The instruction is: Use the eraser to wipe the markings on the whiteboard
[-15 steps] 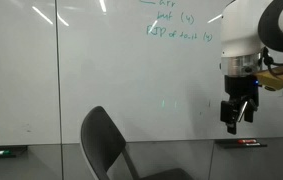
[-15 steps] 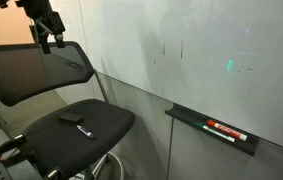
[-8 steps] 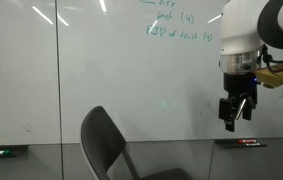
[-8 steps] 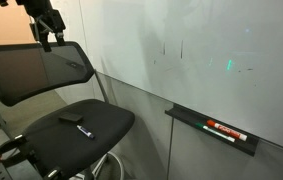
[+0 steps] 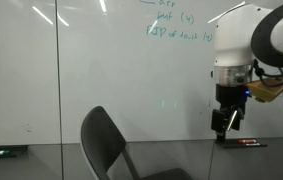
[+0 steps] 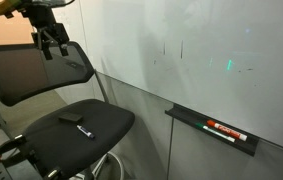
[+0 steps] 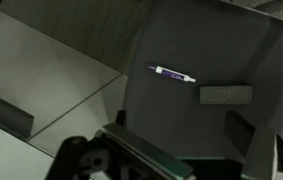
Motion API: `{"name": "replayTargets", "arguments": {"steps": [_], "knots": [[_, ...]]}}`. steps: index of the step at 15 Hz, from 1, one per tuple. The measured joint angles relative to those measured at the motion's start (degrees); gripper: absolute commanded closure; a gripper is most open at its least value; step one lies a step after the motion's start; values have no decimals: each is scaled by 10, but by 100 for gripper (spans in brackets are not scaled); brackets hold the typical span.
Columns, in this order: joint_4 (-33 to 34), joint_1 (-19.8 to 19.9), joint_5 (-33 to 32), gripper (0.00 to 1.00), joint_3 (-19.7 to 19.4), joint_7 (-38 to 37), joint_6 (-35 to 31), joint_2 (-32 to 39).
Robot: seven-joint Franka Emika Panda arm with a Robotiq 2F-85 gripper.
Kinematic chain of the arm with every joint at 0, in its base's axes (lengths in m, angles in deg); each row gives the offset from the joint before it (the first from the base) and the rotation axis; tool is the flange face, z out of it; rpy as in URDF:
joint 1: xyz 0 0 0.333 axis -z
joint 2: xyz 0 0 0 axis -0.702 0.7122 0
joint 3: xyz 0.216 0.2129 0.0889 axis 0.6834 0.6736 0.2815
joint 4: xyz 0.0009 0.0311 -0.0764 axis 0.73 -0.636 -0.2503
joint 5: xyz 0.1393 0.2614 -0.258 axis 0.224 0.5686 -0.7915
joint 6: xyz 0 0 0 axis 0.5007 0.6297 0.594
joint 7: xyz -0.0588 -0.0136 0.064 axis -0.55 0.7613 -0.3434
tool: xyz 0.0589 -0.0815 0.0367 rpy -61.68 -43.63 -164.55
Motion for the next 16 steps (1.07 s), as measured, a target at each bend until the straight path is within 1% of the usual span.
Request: {"name": "replayTargets", "arguments": {"steps": [3, 5, 11, 13, 16], "knots": [[3, -14, -8, 0, -5, 55, -88, 71], [8, -21, -26, 0, -12, 95, -136, 123], [52, -40, -106, 0, -37, 205, -239, 263], [67, -46, -110, 0, -39, 254, -266, 301], [75, -45, -86, 0, -30, 349, -307, 345]]}}
